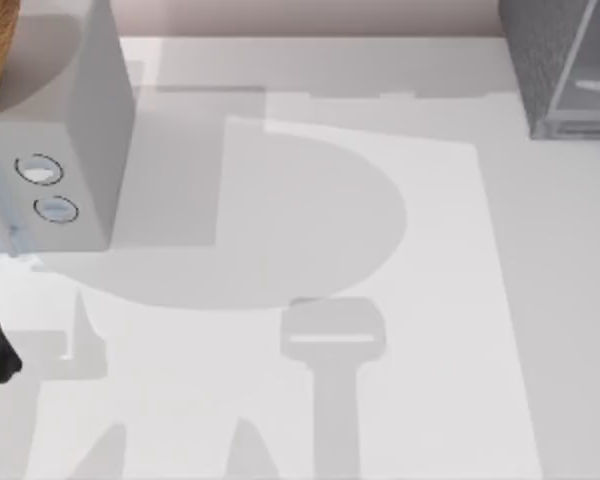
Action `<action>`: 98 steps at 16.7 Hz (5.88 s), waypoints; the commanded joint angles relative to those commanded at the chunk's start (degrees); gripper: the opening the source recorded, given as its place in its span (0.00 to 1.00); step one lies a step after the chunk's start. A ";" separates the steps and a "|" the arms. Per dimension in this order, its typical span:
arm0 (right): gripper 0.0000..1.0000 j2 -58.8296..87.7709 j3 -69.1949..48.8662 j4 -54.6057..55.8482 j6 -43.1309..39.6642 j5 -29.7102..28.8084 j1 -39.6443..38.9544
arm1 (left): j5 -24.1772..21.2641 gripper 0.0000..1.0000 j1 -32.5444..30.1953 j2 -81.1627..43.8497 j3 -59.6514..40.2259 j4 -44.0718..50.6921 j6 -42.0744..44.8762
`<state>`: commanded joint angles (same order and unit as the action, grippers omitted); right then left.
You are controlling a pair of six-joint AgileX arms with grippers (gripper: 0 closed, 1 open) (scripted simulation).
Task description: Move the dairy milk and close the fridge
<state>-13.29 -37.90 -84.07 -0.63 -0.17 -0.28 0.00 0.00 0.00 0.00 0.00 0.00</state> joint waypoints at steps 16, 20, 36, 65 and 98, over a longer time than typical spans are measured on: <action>1.00 71.81 -26.02 -5.95 -70.71 33.82 64.21 | 0.00 1.00 0.00 0.00 0.00 0.00 0.00; 1.00 95.28 -32.22 -3.75 -93.55 44.00 84.23 | 0.00 1.00 0.00 0.00 0.00 0.00 0.00; 1.00 116.87 -37.52 2.46 -112.46 54.46 102.57 | 0.00 1.00 0.00 0.00 0.00 0.00 0.00; 1.00 117.45 -35.43 68.17 -34.10 41.90 53.31 | 0.00 1.00 0.00 0.00 0.00 0.00 0.00; 1.00 121.40 -37.05 82.97 0.77 0.48 2.09 | 0.00 1.00 0.00 0.00 0.00 0.00 0.00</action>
<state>108.12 -74.96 -1.10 0.13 0.31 1.81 0.00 0.00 0.00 0.00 0.00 0.00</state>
